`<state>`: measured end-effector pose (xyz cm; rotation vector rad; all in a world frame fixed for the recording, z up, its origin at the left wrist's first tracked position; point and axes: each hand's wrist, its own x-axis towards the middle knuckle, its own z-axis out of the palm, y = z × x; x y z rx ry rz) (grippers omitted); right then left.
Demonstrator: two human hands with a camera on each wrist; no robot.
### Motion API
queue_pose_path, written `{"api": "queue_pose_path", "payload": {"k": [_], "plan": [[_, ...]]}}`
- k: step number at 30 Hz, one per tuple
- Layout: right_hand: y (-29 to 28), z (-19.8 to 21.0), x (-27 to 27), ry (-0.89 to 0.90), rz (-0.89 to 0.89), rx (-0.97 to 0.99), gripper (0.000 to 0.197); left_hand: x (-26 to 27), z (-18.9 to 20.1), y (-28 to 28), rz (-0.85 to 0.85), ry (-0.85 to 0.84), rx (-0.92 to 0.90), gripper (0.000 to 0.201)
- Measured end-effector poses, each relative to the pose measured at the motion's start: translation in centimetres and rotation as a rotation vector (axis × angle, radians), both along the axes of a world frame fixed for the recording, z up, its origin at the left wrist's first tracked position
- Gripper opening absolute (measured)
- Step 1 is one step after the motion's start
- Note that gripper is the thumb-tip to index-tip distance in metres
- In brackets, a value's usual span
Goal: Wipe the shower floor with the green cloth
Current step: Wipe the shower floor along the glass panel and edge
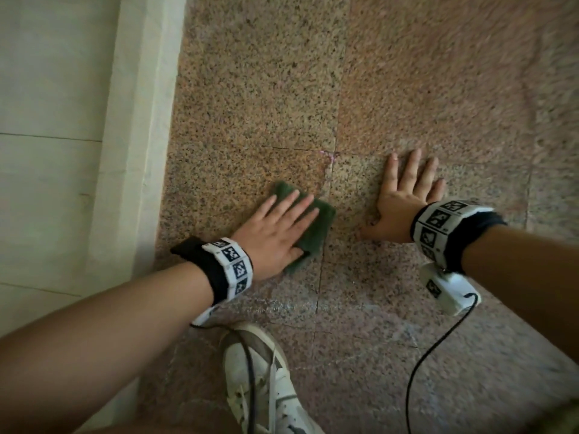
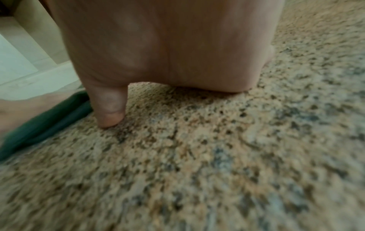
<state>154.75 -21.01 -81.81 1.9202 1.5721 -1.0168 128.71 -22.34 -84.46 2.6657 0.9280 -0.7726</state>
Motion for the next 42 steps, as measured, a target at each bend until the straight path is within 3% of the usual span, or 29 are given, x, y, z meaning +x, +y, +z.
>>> {"api": "queue_pose_path", "payload": {"k": [4, 8, 14, 18, 22, 24, 28, 31, 37, 42], "plan": [[0.2, -0.3, 0.2, -0.005, 0.009, -0.014, 0.152, -3.8, 0.3, 2.0, 0.338, 0.065, 0.013, 0.069], [0.3, -0.6, 0.4, -0.004, 0.004, -0.026, 0.152, -1.7, 0.4, 0.6, 0.541, 0.076, -0.045, 0.075], [0.3, -0.1, 0.6, 0.024, 0.005, -0.015, 0.147, 2.2, 2.0, -4.5, 0.392, 0.151, -0.19, 0.084], [-0.4, 0.4, 0.6, 0.009, 0.036, 0.042, 0.139, 4.9, 3.1, -7.3, 0.469, 0.279, -0.332, 0.083], [-2.3, 0.3, 0.8, 0.064, 0.161, 0.179, 0.117, 6.1, 4.7, -6.3, 0.546, 0.269, -0.407, 0.078], [-3.8, 0.3, 1.3, 0.085, 0.235, 0.153, 0.121, 6.0, 5.1, -7.2, 0.551, 0.259, -0.426, 0.076], [-3.8, -1.3, 1.8, 0.015, 0.283, 0.062, 0.132, 4.5, 2.0, -8.9, 0.479, 0.143, -0.226, 0.079], [-3.7, -1.1, 1.2, -0.029, 0.267, 0.039, 0.134, 3.7, 0.9, -9.4, 0.452, 0.043, -0.176, 0.077], [-4.0, -0.3, -0.1, -0.117, 0.22, 0.119, 0.136, 3.1, -0.4, -10.2, 0.458, -0.129, -0.079, 0.076], [-5.6, 0.8, -0.9, -0.194, 0.172, 0.23, 0.125, 3.4, -0.7, -10.4, 0.453, -0.151, -0.032, 0.077]]}}
